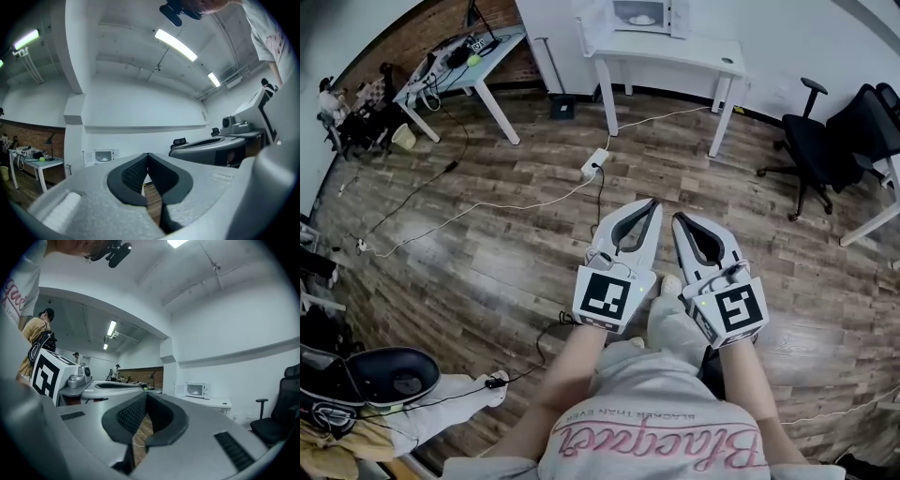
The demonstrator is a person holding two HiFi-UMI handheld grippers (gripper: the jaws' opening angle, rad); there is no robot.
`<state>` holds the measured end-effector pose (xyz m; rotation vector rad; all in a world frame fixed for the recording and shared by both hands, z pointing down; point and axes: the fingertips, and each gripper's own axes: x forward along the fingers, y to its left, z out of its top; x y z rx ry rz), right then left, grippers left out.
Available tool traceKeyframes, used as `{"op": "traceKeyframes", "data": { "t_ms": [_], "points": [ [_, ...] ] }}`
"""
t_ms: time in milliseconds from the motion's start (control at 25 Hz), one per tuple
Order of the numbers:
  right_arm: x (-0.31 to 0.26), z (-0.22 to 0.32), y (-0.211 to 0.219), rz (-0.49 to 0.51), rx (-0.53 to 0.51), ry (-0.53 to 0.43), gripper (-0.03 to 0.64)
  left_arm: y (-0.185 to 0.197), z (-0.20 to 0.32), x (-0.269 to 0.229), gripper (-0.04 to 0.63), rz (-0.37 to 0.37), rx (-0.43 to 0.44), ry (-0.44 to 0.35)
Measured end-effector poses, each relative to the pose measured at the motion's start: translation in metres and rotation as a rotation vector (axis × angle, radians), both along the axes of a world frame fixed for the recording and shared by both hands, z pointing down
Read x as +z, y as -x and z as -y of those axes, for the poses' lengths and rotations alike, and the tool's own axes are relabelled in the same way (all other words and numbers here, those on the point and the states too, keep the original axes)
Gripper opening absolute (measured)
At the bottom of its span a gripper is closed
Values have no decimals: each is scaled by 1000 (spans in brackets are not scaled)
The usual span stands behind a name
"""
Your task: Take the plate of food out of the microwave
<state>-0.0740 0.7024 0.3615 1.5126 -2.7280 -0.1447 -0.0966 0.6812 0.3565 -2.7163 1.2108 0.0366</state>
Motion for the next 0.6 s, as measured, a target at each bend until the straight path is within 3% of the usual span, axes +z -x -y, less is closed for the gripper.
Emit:
{"op": "traceKeyframes", "data": {
  "t_ms": [600],
  "points": [
    [4, 112, -33, -5, -41, 21, 11, -29, 108, 0, 6, -25, -44, 22]
  ]
}}
